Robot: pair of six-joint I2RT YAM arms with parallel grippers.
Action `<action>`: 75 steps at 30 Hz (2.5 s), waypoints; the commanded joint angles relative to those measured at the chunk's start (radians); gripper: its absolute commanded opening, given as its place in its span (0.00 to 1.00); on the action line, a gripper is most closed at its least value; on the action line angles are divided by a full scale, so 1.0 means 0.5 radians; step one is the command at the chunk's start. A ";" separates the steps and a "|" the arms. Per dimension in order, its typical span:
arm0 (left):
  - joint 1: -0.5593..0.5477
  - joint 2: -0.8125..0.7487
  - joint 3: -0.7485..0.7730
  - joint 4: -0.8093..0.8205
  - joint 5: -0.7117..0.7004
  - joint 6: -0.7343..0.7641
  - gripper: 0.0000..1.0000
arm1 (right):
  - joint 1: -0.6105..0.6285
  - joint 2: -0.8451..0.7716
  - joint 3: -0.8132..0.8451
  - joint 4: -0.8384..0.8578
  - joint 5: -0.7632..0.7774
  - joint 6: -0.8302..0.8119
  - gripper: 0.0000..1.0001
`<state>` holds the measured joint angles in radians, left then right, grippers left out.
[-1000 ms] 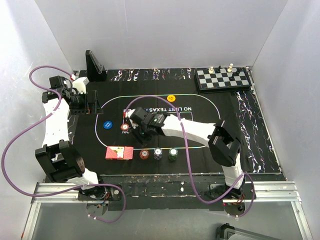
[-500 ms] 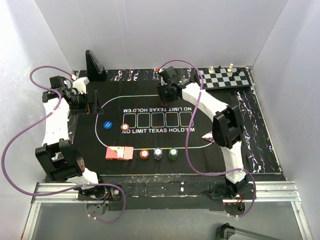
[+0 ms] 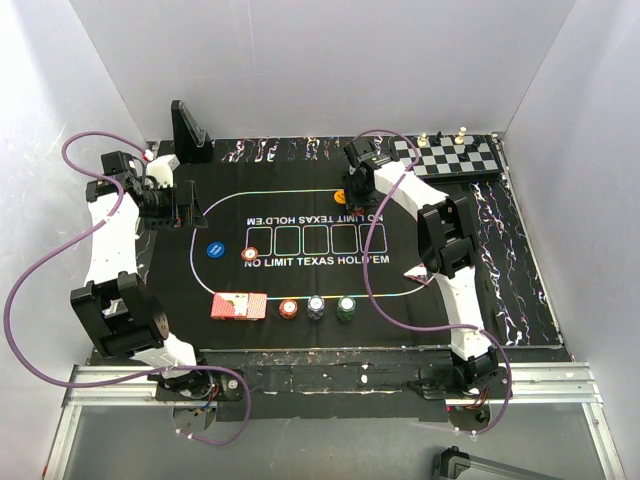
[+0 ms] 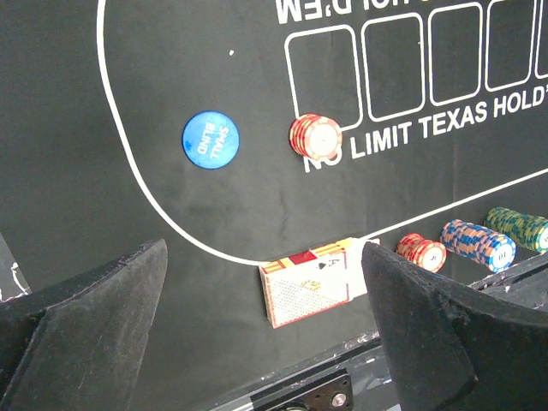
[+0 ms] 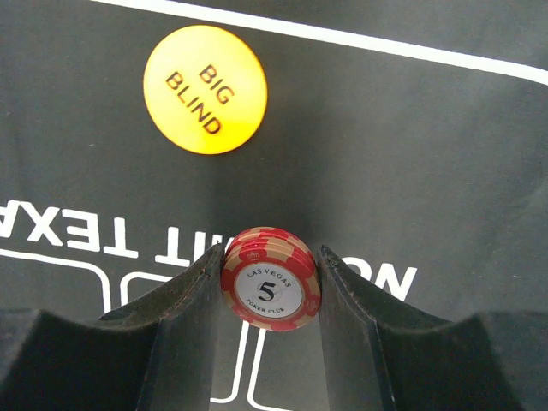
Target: Distribute texas hold em gaming equipment
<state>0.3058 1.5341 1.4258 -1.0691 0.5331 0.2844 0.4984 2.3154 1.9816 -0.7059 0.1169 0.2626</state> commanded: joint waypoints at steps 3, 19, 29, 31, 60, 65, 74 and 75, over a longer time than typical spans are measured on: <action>0.005 -0.006 0.066 0.006 0.054 0.008 0.98 | -0.027 0.066 0.129 0.047 0.091 0.005 0.01; 0.005 -0.071 0.029 0.000 0.066 0.011 0.98 | -0.073 0.116 0.151 0.004 0.039 0.067 0.72; 0.005 -0.151 -0.020 0.009 0.072 -0.001 0.98 | 0.107 -0.310 0.163 -0.146 0.271 0.177 0.79; 0.005 -0.163 -0.038 0.021 0.069 -0.001 0.98 | 0.193 -0.457 0.090 -0.199 0.303 0.226 0.81; 0.005 -0.212 -0.038 0.061 0.093 -0.056 0.98 | 1.249 -0.593 -0.662 0.114 -0.430 -0.050 0.92; 0.005 -0.203 -0.029 0.070 0.097 -0.069 0.98 | 1.267 -0.538 -0.696 0.136 -0.424 -0.056 0.93; 0.008 -0.197 -0.014 0.077 0.075 -0.078 0.98 | 1.267 -0.458 -0.671 0.136 -0.452 -0.065 0.93; 0.008 -0.194 -0.014 0.077 0.075 -0.075 0.98 | 1.267 -0.449 -0.674 0.139 -0.452 -0.065 0.93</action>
<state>0.3058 1.4769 1.3941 -1.0451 0.5617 0.2497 1.1328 2.0727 1.6379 -0.6506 -0.0868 0.2455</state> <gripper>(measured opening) 0.981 0.931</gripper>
